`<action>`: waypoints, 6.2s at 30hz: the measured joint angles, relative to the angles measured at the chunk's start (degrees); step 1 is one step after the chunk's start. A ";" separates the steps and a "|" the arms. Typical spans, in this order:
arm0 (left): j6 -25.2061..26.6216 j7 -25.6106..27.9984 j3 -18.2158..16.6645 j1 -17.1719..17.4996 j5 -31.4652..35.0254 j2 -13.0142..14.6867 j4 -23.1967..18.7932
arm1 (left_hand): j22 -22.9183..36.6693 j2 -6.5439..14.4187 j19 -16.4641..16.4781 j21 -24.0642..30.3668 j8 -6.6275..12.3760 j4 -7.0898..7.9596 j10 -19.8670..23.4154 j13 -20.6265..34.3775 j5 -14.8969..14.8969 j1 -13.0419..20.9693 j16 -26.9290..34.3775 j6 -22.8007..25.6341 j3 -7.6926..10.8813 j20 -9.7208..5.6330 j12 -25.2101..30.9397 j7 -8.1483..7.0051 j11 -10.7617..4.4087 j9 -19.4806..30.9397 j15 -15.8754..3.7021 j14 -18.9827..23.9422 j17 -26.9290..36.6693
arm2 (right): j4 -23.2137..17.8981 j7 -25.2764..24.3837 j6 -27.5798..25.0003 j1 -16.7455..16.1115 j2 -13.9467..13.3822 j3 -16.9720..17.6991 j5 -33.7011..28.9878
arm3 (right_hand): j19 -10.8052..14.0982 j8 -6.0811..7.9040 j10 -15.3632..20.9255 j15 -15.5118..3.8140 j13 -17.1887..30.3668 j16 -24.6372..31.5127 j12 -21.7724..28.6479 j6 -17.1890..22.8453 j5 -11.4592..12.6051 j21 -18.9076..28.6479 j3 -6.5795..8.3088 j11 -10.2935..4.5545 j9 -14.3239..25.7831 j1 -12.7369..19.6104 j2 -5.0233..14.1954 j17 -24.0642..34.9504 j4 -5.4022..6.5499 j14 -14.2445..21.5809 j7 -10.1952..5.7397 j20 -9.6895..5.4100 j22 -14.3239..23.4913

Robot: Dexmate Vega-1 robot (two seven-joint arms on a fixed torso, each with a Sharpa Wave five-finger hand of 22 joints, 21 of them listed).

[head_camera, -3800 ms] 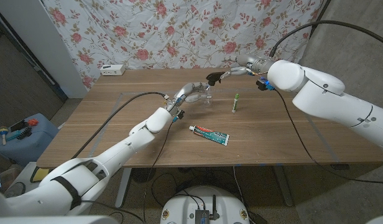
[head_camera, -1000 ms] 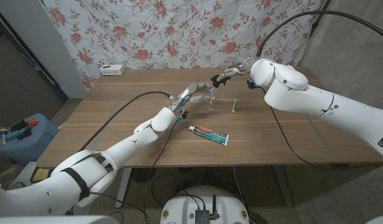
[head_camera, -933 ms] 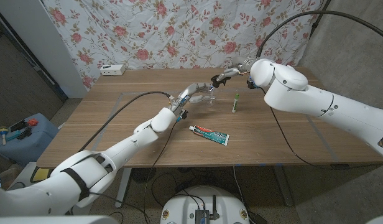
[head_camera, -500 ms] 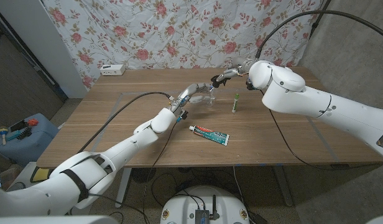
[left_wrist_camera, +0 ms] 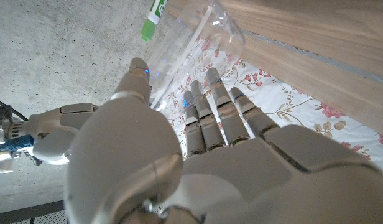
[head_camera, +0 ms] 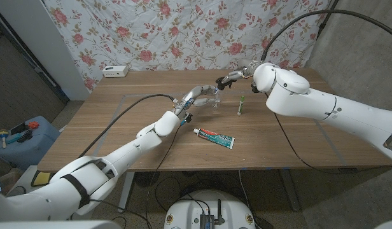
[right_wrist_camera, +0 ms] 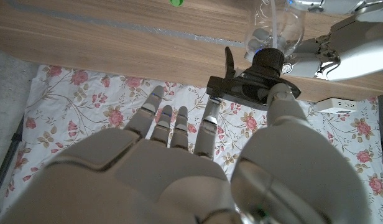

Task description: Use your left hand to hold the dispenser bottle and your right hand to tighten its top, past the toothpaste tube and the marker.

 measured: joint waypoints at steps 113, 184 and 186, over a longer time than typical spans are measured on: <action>-1.58 -0.53 0.90 -1.78 -0.78 -1.92 4.59 | 0.00 0.04 -0.21 0.00 -0.50 -0.54 1.02 0.54 0.16 -0.24 0.01 0.53 0.54 -0.21 -1.11 0.13 0.40 0.32 -0.01 0.01 -0.04 | 9.87 7.49 -10.28 -0.18 12.81 -9.12 -29.22 | 8.80 12.55 22.83 -5.09 -0.01 1.33 1.17 37.26 0.27 0.00 0.41 -3.58 -3.05 4.67 3.85 -0.03 -1.98 15.99 -2.25 -1.86 0.00; -7.50 1.61 2.13 -4.62 -0.46 -5.08 12.75 | 0.00 -0.17 -0.41 0.00 -0.45 -1.02 1.87 0.76 0.22 -0.45 0.00 1.32 1.02 0.00 -1.78 0.10 0.17 0.27 -0.21 0.42 -0.01 | 2.13 11.31 -5.33 -3.37 4.13 -4.61 -34.22 | 2.52 -2.35 13.08 -2.87 0.29 -1.35 -2.66 11.36 -0.21 -0.51 -4.34 -2.96 -2.65 -5.50 2.39 0.37 0.07 10.76 -2.04 1.54 -0.01; -7.91 1.65 2.25 -4.90 -0.49 -5.30 13.45 | 0.00 -0.17 -0.41 0.00 -0.45 -1.02 1.87 0.76 0.20 -0.45 0.06 1.32 1.02 0.00 -1.78 0.10 0.16 0.27 -0.21 0.42 0.00 | 1.43 10.76 -3.66 -4.16 3.12 -3.30 -33.25 | 2.17 -2.97 12.18 -2.65 0.29 -1.35 -2.66 10.12 -0.21 -0.51 -3.94 -3.10 -2.65 -4.58 2.42 0.37 -0.33 10.17 -2.45 1.63 -0.01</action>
